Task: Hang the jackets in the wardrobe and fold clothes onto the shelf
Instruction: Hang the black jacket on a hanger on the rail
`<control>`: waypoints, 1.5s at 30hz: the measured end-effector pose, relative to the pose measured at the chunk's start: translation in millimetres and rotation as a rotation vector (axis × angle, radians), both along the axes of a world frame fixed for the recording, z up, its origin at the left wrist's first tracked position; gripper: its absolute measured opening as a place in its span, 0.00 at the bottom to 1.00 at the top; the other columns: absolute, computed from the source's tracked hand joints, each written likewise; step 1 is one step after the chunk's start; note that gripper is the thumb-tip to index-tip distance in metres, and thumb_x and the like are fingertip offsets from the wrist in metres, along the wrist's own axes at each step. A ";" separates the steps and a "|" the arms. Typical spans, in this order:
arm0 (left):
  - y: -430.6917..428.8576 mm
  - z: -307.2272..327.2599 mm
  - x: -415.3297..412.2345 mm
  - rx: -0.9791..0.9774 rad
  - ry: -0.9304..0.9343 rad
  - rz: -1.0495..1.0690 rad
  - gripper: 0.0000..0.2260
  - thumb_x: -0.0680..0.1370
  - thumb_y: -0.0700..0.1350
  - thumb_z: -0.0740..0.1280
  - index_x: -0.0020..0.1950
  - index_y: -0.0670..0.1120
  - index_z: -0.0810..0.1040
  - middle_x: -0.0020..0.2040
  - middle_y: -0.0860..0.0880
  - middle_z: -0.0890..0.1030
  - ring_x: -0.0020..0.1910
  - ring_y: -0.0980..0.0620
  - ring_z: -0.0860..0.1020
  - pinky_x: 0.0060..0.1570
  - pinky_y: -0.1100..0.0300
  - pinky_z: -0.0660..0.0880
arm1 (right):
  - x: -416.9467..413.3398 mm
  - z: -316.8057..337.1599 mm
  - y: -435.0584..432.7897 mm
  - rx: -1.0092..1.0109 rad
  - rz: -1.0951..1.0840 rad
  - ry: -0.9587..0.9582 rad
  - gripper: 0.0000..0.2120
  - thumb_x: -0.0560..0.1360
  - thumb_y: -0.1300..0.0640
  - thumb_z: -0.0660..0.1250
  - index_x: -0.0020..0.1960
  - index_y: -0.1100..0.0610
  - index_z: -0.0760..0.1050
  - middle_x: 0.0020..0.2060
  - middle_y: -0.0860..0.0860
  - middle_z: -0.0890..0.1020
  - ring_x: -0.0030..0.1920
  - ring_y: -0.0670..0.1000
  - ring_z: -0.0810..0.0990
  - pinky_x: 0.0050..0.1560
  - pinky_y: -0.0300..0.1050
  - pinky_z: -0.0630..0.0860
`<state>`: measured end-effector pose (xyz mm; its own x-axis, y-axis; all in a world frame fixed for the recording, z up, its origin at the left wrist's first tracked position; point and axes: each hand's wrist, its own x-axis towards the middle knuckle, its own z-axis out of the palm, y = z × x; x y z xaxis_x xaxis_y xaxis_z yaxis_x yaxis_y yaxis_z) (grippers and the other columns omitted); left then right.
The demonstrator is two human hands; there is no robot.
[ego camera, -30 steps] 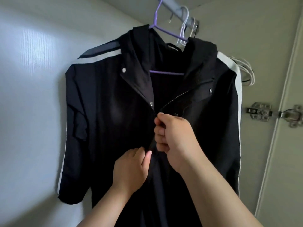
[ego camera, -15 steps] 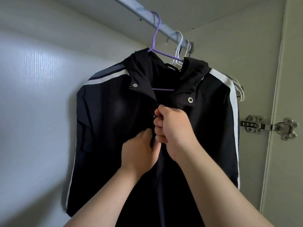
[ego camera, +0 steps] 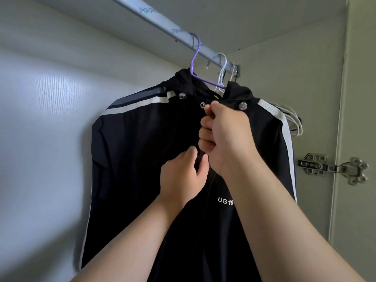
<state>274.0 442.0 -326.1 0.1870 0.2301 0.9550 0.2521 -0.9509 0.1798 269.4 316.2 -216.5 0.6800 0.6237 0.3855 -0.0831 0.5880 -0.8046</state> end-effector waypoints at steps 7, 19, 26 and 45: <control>-12.2 54.1 1.9 -0.093 0.139 0.169 0.05 0.79 0.46 0.61 0.45 0.51 0.66 0.33 0.54 0.70 0.34 0.48 0.76 0.34 0.56 0.68 | 1.9 9.1 -5.7 -0.025 0.059 0.043 0.13 0.81 0.59 0.58 0.39 0.54 0.72 0.21 0.46 0.65 0.20 0.45 0.56 0.23 0.36 0.50; -11.8 44.0 12.6 0.058 -0.062 0.060 0.07 0.75 0.44 0.58 0.38 0.50 0.63 0.26 0.55 0.63 0.21 0.46 0.67 0.24 0.61 0.63 | 8.1 38.2 -4.0 -0.048 0.091 0.071 0.17 0.82 0.62 0.54 0.35 0.57 0.68 0.18 0.48 0.66 0.15 0.45 0.57 0.20 0.31 0.50; -3.8 65.5 -17.1 -0.031 0.084 -0.079 0.21 0.80 0.63 0.49 0.43 0.51 0.72 0.35 0.51 0.78 0.36 0.44 0.78 0.38 0.50 0.75 | 36.9 11.0 -14.5 -0.239 -0.340 -0.496 0.21 0.83 0.48 0.58 0.37 0.58 0.77 0.22 0.51 0.70 0.19 0.47 0.64 0.22 0.37 0.60; 105.8 163.3 -65.4 -0.194 -0.002 0.252 0.25 0.85 0.59 0.48 0.39 0.46 0.73 0.36 0.48 0.77 0.44 0.42 0.75 0.57 0.47 0.60 | 89.6 93.8 15.0 -0.763 -0.866 -1.030 0.14 0.79 0.50 0.55 0.54 0.57 0.75 0.58 0.59 0.80 0.60 0.63 0.77 0.63 0.55 0.74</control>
